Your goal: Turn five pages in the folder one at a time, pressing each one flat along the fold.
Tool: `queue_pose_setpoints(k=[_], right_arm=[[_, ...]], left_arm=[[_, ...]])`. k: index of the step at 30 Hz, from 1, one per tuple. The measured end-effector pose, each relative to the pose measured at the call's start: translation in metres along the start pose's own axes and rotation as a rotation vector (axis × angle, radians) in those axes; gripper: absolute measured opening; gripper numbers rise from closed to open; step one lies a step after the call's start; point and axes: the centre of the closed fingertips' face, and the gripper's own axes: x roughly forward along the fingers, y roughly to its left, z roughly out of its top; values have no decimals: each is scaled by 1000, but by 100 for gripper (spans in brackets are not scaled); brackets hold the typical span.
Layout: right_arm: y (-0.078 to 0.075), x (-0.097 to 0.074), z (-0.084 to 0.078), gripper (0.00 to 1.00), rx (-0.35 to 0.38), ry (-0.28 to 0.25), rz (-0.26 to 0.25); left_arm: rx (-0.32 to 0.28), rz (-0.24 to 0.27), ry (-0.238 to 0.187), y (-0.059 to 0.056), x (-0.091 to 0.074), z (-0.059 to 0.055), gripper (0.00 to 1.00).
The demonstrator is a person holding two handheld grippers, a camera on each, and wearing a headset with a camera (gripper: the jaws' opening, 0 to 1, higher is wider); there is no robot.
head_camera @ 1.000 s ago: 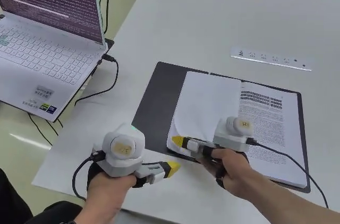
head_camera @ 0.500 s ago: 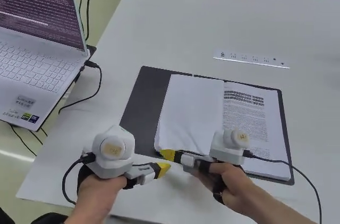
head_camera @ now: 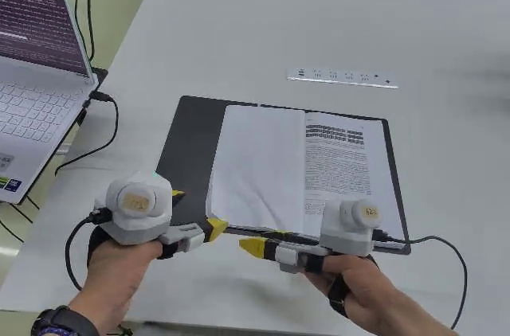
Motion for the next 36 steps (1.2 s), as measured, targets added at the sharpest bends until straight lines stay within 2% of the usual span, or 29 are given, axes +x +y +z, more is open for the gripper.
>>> queue_pose_setpoints(k=[7, 9, 12, 16, 18, 22, 24, 32, 34, 36], right_arm=[[2, -7, 14, 46, -21, -33, 2], [2, -7, 14, 47, -25, -28, 4], [2, -10, 13, 47, -35, -25, 8], [-2, -14, 14, 47, -21, -36, -3], [-3, -14, 13, 46, -18, -36, -7], [-6, -15, 13, 46, -12, -39, -16], [-7, -16, 14, 46, -7, -47, -20], [-13, -20, 12, 45, 23, -60, -36], [-13, -19, 11, 45, 33, -62, -38], [-11, -18, 10, 45, 33, -58, -36]], left_arm=[[2, -3, -6, -3, 6, 5, 53], [-9, -6, -23, -6, 7, 10, 51], [-21, -7, -42, -8, 12, 15, 45], [-32, -13, -39, -10, 21, 15, 38], [-30, -25, -40, -7, 29, 16, 31], [-43, -57, -8, -14, 40, 8, 17], [-53, -65, -5, -9, 47, 3, 10], [-104, -53, 9, -5, 58, -8, 5], [-144, -50, -14, -3, 57, -7, 0], [-164, -40, -13, 3, 59, -10, 0]])
